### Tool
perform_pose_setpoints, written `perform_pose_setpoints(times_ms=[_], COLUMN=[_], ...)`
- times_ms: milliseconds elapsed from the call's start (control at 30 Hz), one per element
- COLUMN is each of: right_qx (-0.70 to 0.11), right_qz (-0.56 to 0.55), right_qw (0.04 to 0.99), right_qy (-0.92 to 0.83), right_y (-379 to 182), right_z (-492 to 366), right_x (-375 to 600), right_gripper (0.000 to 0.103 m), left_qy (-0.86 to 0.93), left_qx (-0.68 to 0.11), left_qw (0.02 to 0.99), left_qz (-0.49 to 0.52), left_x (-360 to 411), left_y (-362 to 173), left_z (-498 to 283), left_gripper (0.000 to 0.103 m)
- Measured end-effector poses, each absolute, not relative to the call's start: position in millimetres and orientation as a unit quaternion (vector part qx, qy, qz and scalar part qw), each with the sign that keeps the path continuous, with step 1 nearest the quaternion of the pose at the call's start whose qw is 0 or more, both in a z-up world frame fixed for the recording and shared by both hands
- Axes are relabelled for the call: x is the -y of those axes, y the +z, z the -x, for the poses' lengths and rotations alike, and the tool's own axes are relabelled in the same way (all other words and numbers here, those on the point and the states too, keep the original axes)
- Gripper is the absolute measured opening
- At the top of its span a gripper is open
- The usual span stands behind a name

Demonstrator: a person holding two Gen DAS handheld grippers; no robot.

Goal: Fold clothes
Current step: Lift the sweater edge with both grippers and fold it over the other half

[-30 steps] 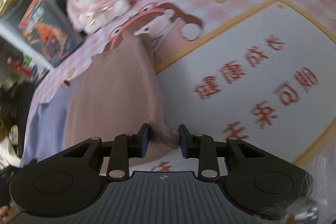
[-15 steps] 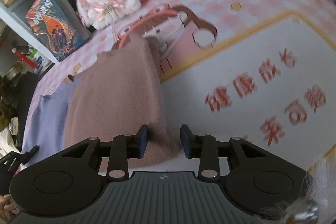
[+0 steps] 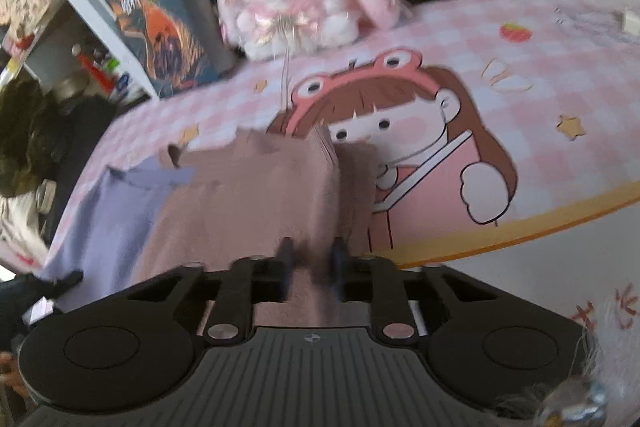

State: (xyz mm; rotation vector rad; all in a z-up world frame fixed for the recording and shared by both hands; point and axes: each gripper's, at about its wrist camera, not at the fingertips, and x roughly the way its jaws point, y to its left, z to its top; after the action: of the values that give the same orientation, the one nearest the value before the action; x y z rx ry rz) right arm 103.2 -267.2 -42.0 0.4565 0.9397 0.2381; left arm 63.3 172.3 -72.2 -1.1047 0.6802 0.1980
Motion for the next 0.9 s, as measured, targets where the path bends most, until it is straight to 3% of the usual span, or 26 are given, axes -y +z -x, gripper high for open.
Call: perform_pose_setpoints(times_ms=[367, 533, 633, 733, 800, 833, 900], right_qx=[-0.46, -0.464, -0.467, -0.47, -0.472, -0.474, -0.474], right_qz=[-0.231, -0.239, -0.241, -0.243, -0.248, -0.251, -0.251], right_qw=[0.834, 0.82, 0.813, 0.806, 0.801, 0.799, 0.797], right_qy=[0.201, 0.234, 0.25, 0.265, 0.271, 0.274, 0.279], right_y=[-53.8, -57.3, -59.2, -61.0, -62.5, -63.3, -63.4], right_z=[-132.0, -138.8, -142.0, -144.9, -146.5, -147.5, -148.4], right_x=[287.7, 297.1, 300.9, 304.8, 307.2, 308.1, 308.7], right_gripper=[0.01, 0.01, 0.01, 0.01, 0.01, 0.01, 0.01], left_qy=[0.061, 0.012, -0.026, -0.058, -0.076, -0.081, -0.085], left_qx=[-0.273, -0.256, -0.288, -0.355, -0.405, -0.426, -0.444], left_qw=[0.896, 0.942, 0.951, 0.933, 0.91, 0.899, 0.887], left_qz=[0.344, 0.219, 0.113, 0.012, -0.039, -0.062, -0.093], left_x=[-85.6, 0.9, 71.7, 136.3, 167.2, 178.9, 193.2], left_y=[34.8, 78.1, 76.5, 52.1, 24.3, 10.6, -5.8], left_z=[-61.8, -53.6, -47.8, -48.3, -50.2, -49.7, -47.1], left_gripper=[0.011, 0.011, 0.013, 0.025, 0.04, 0.052, 0.056])
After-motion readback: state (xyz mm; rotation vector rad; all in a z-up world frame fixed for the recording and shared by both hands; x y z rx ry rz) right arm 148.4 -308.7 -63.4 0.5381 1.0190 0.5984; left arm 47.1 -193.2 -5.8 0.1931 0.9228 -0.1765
